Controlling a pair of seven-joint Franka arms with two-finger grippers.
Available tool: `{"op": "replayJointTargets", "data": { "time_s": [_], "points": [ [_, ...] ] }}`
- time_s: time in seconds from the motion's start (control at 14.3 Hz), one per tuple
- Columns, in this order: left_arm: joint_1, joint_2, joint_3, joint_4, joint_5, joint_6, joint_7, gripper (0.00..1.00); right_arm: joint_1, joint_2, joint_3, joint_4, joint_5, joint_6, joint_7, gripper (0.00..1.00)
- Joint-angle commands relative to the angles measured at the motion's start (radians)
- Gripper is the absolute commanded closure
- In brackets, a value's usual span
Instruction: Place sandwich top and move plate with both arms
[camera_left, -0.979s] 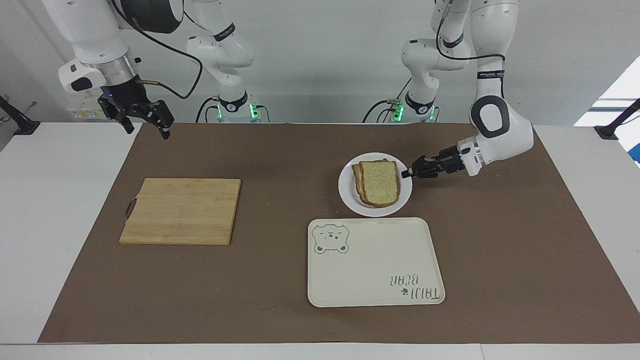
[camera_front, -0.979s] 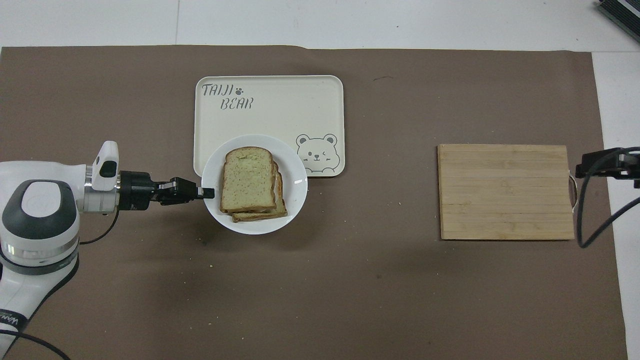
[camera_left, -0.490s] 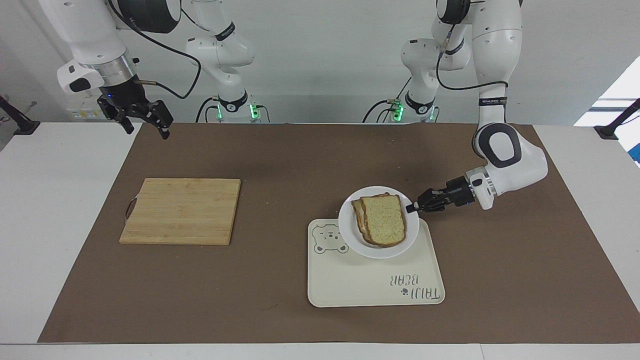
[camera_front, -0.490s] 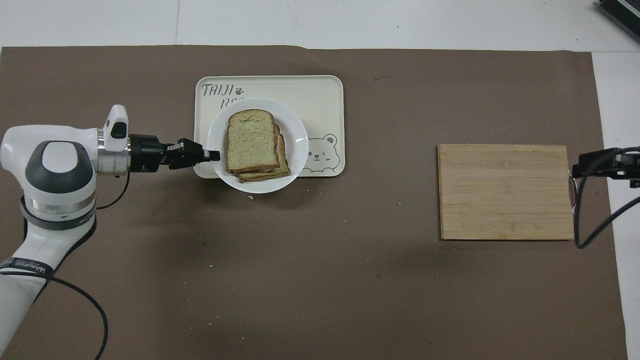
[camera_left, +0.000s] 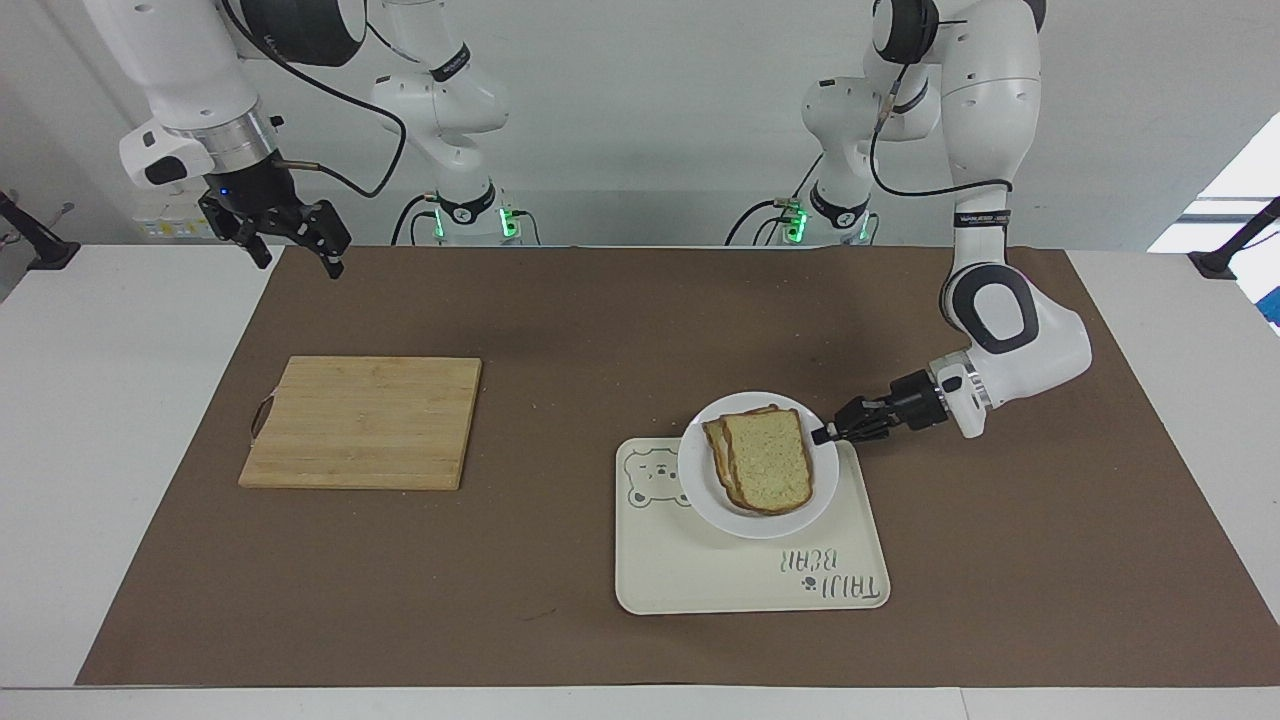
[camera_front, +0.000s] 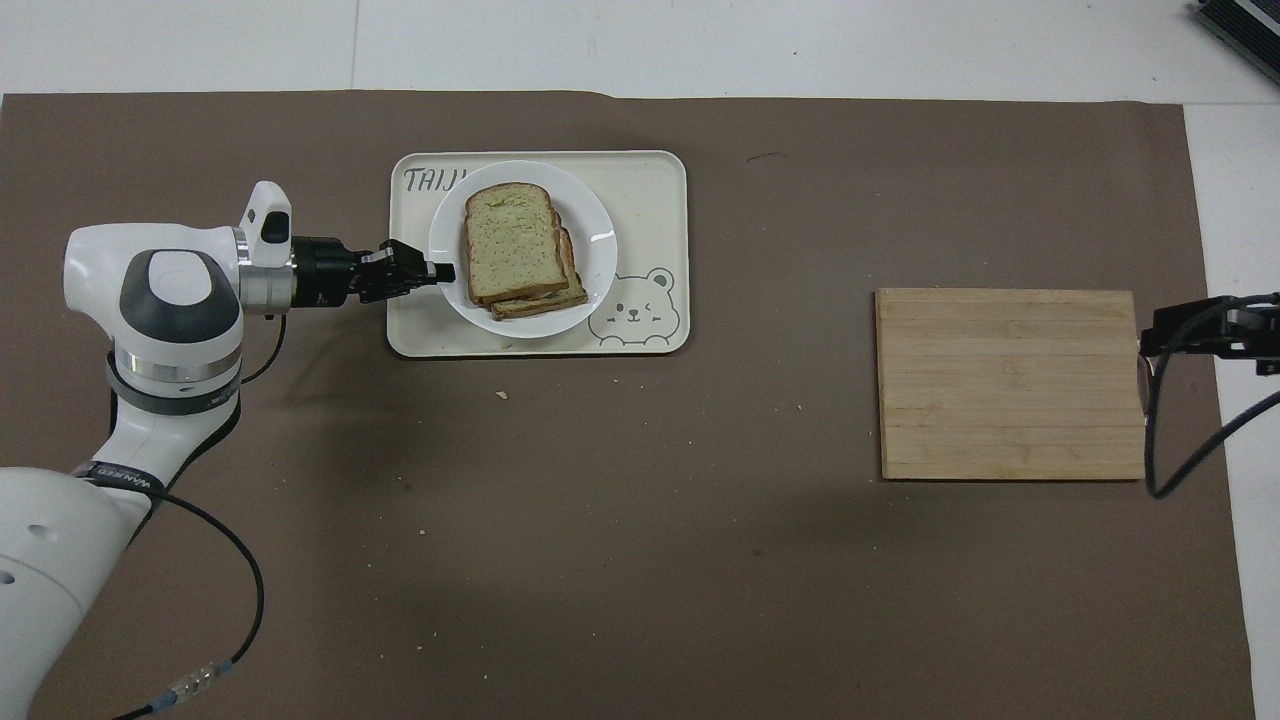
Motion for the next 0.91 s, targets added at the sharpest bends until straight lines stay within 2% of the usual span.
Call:
{"op": "replayJointTargets", "data": {
  "time_s": [0.0, 0.07, 0.14, 0.28, 0.49, 0.63, 0.84],
  "points": [
    [0.004, 0.034, -0.025, 0.039, -0.020, 0.061, 0.004, 1.00, -0.003, -0.006, -0.003, -0.006, 0.018, -0.007, -0.014, 0.00],
    [0.004, 0.032, -0.024, 0.039, -0.015, 0.063, 0.001, 0.58, -0.003, -0.006, -0.003, -0.004, 0.018, -0.007, -0.014, 0.00],
    [0.004, 0.032, -0.025, 0.040, 0.000, 0.064, 0.000, 0.01, -0.003, -0.006, -0.003, -0.004, 0.018, -0.007, -0.014, 0.00],
    [0.014, 0.016, -0.019, 0.042, 0.024, 0.049, -0.002, 0.00, -0.003, -0.008, -0.003, -0.006, 0.018, -0.010, -0.020, 0.00],
    [0.013, -0.072, -0.011, 0.034, 0.147, 0.048, -0.083, 0.00, -0.003, -0.006, -0.001, 0.031, 0.014, -0.011, -0.064, 0.00],
    [0.013, -0.125, -0.011, 0.036, 0.279, 0.046, -0.219, 0.00, -0.003, -0.009, -0.001, 0.042, 0.003, -0.054, -0.074, 0.00],
    [0.013, -0.207, -0.011, 0.039, 0.580, 0.037, -0.411, 0.00, -0.003, -0.019, -0.004, 0.045, 0.003, -0.109, -0.075, 0.00]
  ]
}}
